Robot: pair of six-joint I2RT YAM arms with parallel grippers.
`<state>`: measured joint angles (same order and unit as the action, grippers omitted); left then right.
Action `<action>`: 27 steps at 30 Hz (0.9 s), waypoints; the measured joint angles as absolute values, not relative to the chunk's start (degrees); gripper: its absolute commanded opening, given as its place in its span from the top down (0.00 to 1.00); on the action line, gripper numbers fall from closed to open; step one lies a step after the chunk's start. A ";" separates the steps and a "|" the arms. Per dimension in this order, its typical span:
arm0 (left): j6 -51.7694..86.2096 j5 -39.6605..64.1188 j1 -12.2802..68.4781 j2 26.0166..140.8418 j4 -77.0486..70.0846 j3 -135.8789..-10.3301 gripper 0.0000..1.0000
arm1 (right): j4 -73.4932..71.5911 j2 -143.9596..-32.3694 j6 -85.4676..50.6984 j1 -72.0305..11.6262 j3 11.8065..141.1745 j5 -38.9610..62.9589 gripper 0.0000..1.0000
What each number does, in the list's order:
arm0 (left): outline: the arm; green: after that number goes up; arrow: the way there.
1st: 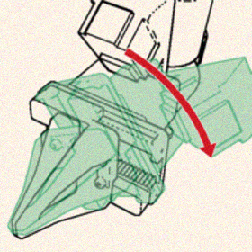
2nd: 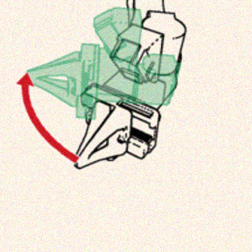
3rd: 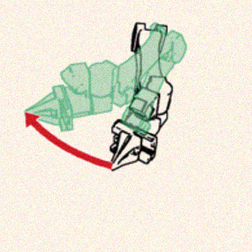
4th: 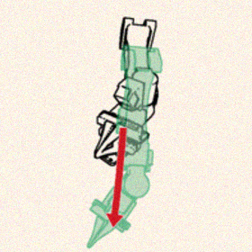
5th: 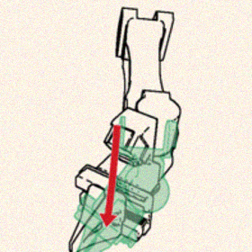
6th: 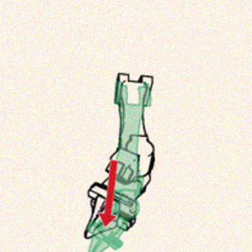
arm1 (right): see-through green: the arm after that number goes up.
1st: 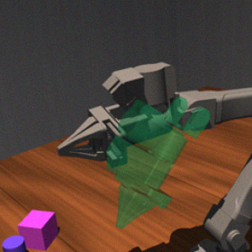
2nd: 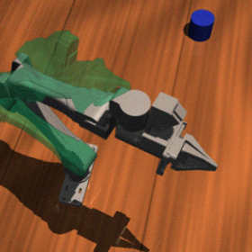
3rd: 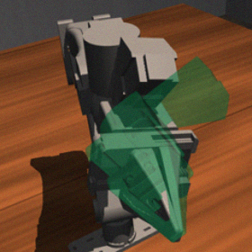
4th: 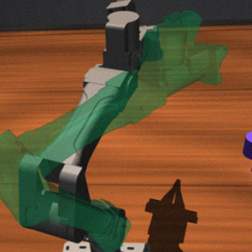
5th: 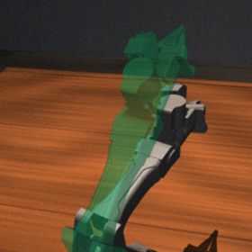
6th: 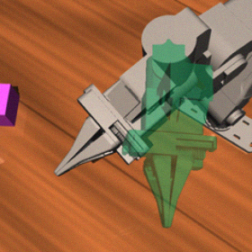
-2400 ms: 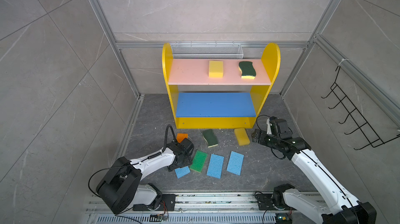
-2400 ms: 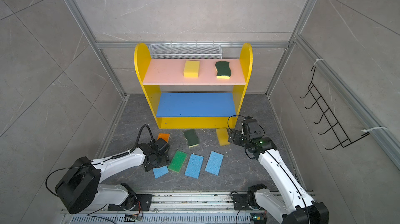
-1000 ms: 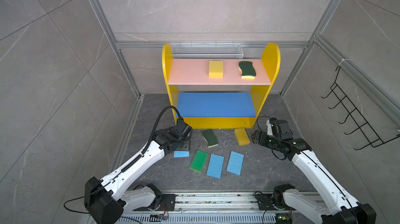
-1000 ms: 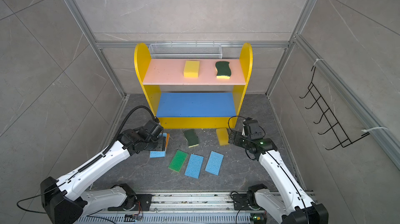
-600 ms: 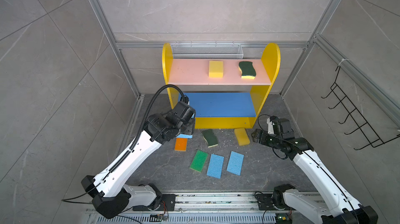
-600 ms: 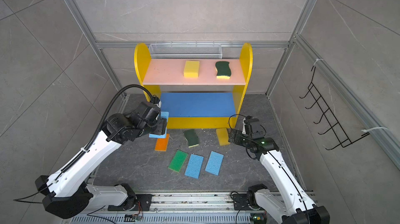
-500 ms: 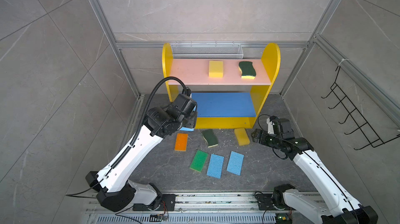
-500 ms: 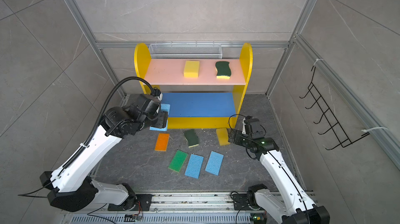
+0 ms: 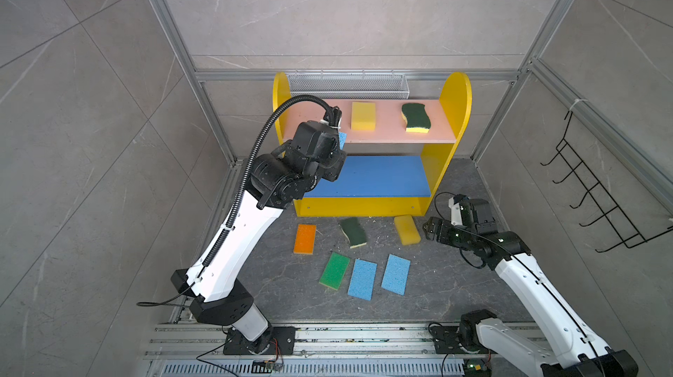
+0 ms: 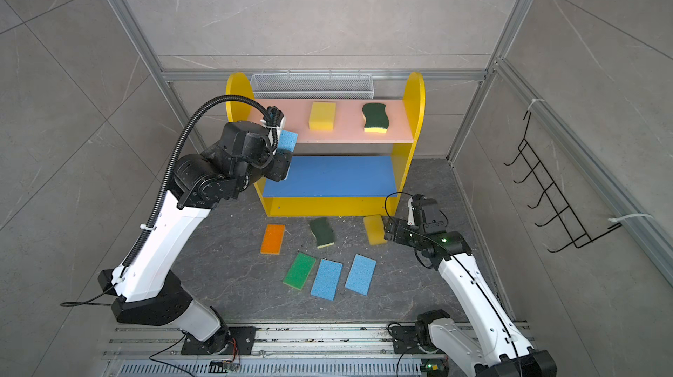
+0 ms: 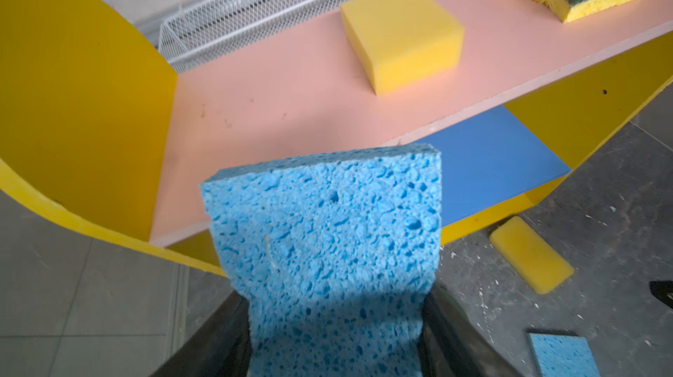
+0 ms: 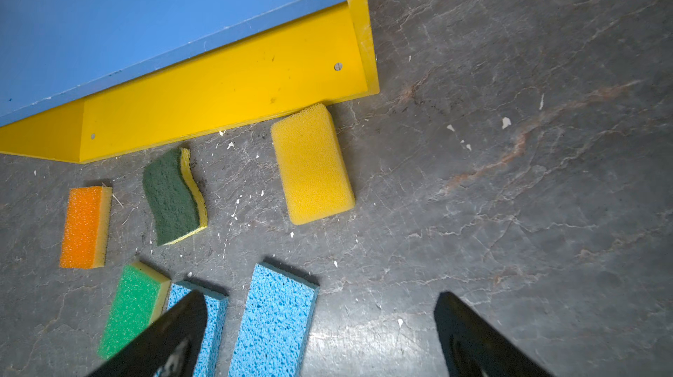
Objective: Arrange cleaning sponges on a shelf
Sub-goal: Place the cleaning sponge on the shelf.
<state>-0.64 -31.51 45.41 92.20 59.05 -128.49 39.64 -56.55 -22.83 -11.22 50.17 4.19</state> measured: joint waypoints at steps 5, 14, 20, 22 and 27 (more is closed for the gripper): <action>-7.81 -35.46 45.30 92.09 46.02 -125.89 0.31 | 39.64 -56.77 -22.68 -11.22 50.17 4.67 0.01; -10.70 -33.69 38.96 98.41 39.90 -134.72 0.30 | 39.59 -57.69 -22.68 -11.22 50.17 5.87 0.01; -8.10 -29.58 31.90 103.15 42.09 -141.62 0.30 | 39.59 -58.08 -22.68 -11.22 50.17 6.09 0.01; -7.42 -28.51 30.98 103.70 42.17 -141.88 0.30 | 39.59 -58.11 -22.68 -11.22 50.17 6.09 0.01; -5.96 -25.65 30.24 105.01 42.15 -141.88 0.30 | 39.59 -58.19 -22.70 -11.22 50.17 6.11 0.01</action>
<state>-5.96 -25.65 30.24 105.01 42.15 -141.88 39.59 -58.19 -22.70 -11.22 50.17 6.11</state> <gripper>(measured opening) 0.700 0.988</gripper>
